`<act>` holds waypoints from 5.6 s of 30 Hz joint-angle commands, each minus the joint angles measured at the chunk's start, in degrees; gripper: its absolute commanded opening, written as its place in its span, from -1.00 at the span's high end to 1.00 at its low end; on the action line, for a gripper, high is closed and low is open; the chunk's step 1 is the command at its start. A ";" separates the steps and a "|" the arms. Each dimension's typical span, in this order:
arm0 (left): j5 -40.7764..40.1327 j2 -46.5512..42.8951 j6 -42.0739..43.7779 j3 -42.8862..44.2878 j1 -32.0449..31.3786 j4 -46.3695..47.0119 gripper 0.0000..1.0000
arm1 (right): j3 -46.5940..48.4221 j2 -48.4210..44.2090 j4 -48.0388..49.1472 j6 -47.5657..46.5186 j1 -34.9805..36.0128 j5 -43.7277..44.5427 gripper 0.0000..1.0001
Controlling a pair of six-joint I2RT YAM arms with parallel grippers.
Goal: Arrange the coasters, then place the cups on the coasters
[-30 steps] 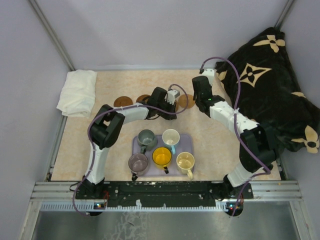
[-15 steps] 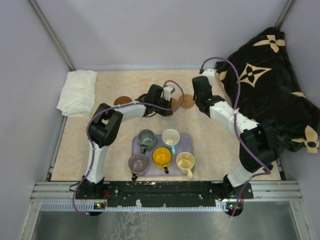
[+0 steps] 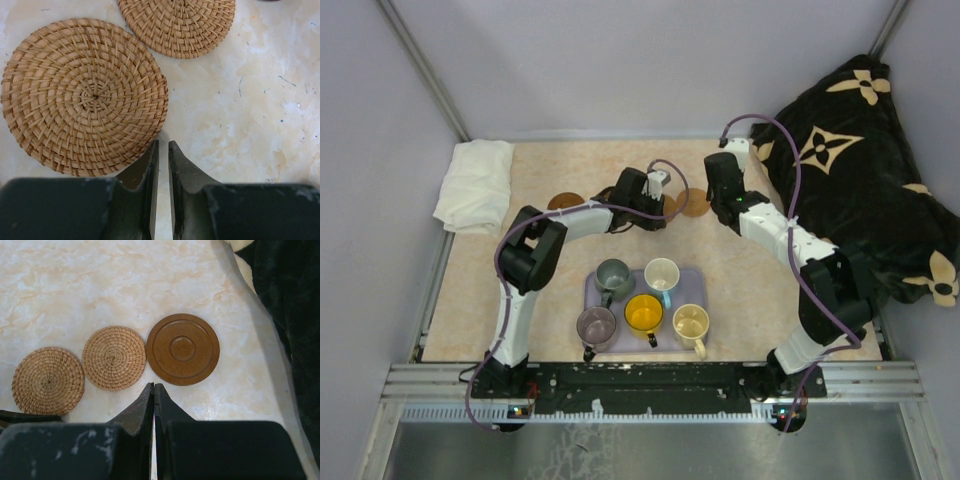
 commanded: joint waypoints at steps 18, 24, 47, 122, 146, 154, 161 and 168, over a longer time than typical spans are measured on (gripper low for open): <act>-3.19 2.19 0.38 -0.33 1.65 -2.67 0.62 | -0.03 0.02 2.70 0.17 -0.48 0.92 1.00; -3.67 1.73 0.40 -0.90 1.98 -2.73 0.61 | -0.11 0.12 2.44 0.17 -0.48 1.00 1.00; -2.81 -1.18 -0.22 -3.55 2.46 -2.99 0.61 | -0.68 -1.36 1.94 0.43 -0.48 0.71 1.00; -20.59 -36.32 -13.21 -30.64 15.54 -8.55 0.46 | 17.79 25.39 -4.59 -2.90 -6.90 -21.58 1.00; -19.94 -34.83 -13.50 -30.30 16.60 -8.65 0.46 | 18.31 27.36 -5.67 -3.08 -6.97 -17.28 1.00; -20.16 -34.46 -13.53 -30.39 16.64 -8.67 0.46 | 18.04 27.18 -5.70 -3.13 -7.20 -15.43 1.00; -19.85 -34.09 -13.65 -30.21 16.68 -8.66 0.46 | 17.56 26.47 -5.38 -3.07 -7.59 -15.56 1.00; -19.73 -33.85 -13.89 -30.21 16.68 -8.40 0.46 | 17.68 24.72 -4.53 -3.62 -7.54 -19.25 1.00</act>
